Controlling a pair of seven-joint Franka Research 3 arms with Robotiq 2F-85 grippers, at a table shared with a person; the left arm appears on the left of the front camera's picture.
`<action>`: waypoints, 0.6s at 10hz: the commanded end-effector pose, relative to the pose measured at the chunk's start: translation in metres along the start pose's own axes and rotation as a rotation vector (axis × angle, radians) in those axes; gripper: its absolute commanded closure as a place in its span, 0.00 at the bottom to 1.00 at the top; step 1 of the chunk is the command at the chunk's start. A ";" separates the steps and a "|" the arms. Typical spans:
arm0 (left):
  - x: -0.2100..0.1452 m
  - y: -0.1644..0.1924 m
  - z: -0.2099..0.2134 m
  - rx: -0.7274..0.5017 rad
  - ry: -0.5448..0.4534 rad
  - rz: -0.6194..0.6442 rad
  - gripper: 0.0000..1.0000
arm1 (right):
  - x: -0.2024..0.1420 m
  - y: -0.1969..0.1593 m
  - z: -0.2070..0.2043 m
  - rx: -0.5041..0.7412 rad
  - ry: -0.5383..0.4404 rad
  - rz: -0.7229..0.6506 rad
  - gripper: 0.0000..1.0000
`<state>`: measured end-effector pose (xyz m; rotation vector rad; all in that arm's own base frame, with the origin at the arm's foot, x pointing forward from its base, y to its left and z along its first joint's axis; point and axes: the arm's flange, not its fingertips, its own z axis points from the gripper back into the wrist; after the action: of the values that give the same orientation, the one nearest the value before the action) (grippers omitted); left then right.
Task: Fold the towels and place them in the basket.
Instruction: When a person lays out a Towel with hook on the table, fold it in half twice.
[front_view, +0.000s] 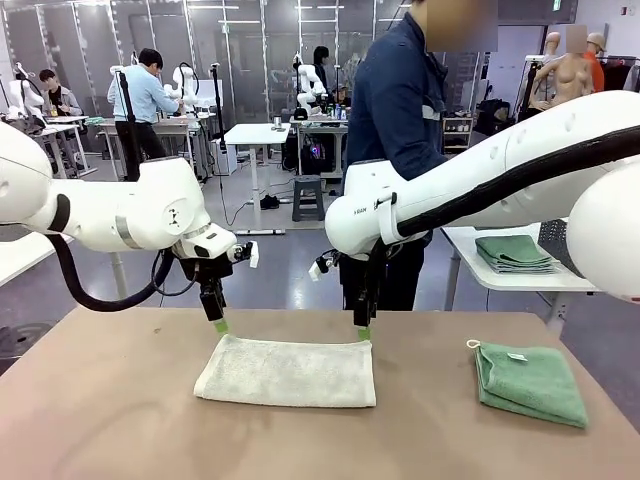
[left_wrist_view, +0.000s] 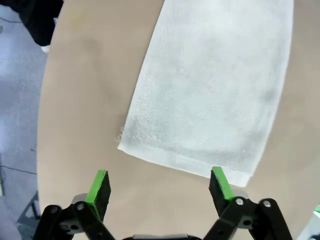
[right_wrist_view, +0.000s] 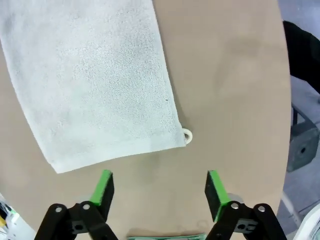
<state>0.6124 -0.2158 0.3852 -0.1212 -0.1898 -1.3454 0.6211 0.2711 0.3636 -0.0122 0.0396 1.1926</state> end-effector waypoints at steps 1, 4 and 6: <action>-0.018 -0.041 0.021 -0.051 -0.044 0.141 0.00 | -0.010 0.035 0.008 0.042 0.006 -0.216 0.00; -0.057 -0.107 0.053 -0.005 -0.077 0.314 0.00 | -0.024 0.067 0.011 0.068 -0.041 -0.586 0.00; -0.080 -0.149 0.074 0.114 -0.133 0.335 0.00 | -0.035 0.079 0.004 0.001 -0.119 -0.759 0.00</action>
<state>0.4739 -0.1625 0.4361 -0.1919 -0.2546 -1.0174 0.5535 0.2735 0.3790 0.0762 0.0137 0.5233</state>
